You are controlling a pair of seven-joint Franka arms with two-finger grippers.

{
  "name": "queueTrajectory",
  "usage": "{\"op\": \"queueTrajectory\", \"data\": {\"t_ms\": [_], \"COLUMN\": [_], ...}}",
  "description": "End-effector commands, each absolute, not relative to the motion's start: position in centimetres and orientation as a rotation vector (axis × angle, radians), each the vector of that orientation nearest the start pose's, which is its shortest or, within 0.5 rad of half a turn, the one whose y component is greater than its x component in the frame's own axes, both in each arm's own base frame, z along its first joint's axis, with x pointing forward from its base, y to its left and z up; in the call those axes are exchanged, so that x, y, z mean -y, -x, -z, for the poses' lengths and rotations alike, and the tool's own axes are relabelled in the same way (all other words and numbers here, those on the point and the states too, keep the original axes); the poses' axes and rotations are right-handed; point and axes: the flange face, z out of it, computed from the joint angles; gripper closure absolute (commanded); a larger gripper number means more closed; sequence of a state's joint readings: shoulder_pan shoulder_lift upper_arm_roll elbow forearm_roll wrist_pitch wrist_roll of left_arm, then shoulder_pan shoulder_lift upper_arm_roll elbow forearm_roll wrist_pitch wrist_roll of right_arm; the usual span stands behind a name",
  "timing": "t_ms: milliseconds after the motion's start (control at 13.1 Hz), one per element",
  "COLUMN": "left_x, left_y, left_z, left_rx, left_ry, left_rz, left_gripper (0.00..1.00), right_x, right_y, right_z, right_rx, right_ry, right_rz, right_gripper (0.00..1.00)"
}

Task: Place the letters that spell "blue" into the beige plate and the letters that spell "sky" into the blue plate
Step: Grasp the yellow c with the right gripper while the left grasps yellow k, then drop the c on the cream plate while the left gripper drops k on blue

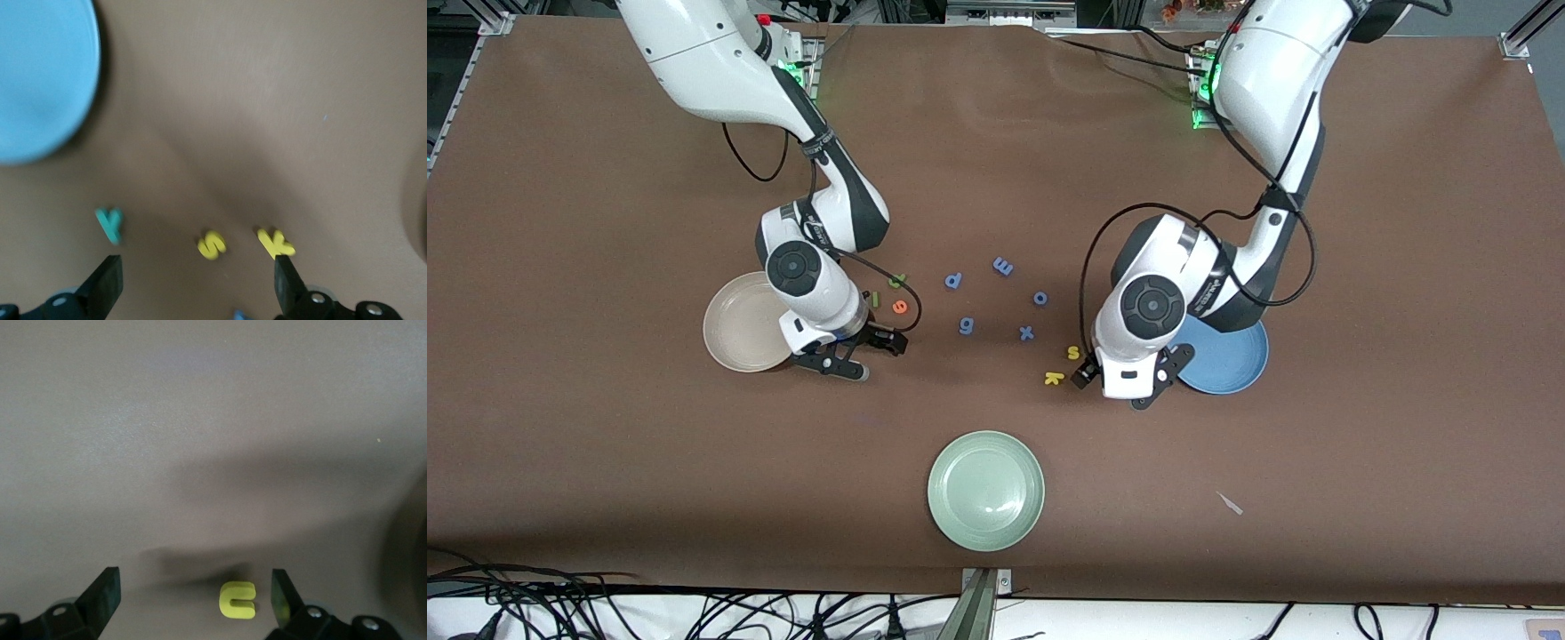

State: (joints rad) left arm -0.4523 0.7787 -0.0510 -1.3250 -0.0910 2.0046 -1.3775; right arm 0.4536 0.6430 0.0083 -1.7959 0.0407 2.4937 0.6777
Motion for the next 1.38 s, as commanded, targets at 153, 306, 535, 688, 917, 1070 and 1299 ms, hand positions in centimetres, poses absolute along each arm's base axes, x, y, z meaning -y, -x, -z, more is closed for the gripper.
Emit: {"op": "queueTrajectory", "data": {"t_ms": [153, 306, 535, 688, 917, 1070, 1299], "left_x": [36.6, 37.1, 37.9, 37.9, 39.0, 39.0, 38.6], "left_y": [-66.6, -66.5, -65.9, -65.5, -64.2, -64.1, -64.2], "left_z": [-23.9, -21.9, -20.4, -19.6, -17.9, -17.3, -17.2], "left_rx": [1.912, 2.014, 2.050, 2.036, 1.990, 1.988, 1.992], "left_ry": [2.665, 2.620, 2.597, 2.594, 2.590, 2.581, 2.576], "left_rz": [-0.320, -0.302, -0.296, -0.298, -0.305, -0.309, -0.304], "left_gripper": [0.04, 0.10, 0.22, 0.28, 0.39, 0.44, 0.64], "right_x": [-28.7, -28.4, -28.6, -28.6, -28.5, -28.3, -25.4], "right_y": [-58.0, -57.0, -56.1, -56.0, -55.8, -55.9, -57.0], "right_z": [-17.3, -16.6, -17.0, -17.3, -17.3, -18.0, -21.0], "right_rx": [-0.401, -0.403, -0.390, -0.387, -0.375, -0.353, -0.228], "right_ry": [3.098, 3.110, 3.113, 3.113, 3.119, 3.120, 3.171], "right_rz": [0.034, 0.003, -0.017, -0.017, -0.026, -0.022, -0.066], "right_gripper": [0.02, 0.10, 0.31, 0.55, 0.96, 1.00, 1.00]}}
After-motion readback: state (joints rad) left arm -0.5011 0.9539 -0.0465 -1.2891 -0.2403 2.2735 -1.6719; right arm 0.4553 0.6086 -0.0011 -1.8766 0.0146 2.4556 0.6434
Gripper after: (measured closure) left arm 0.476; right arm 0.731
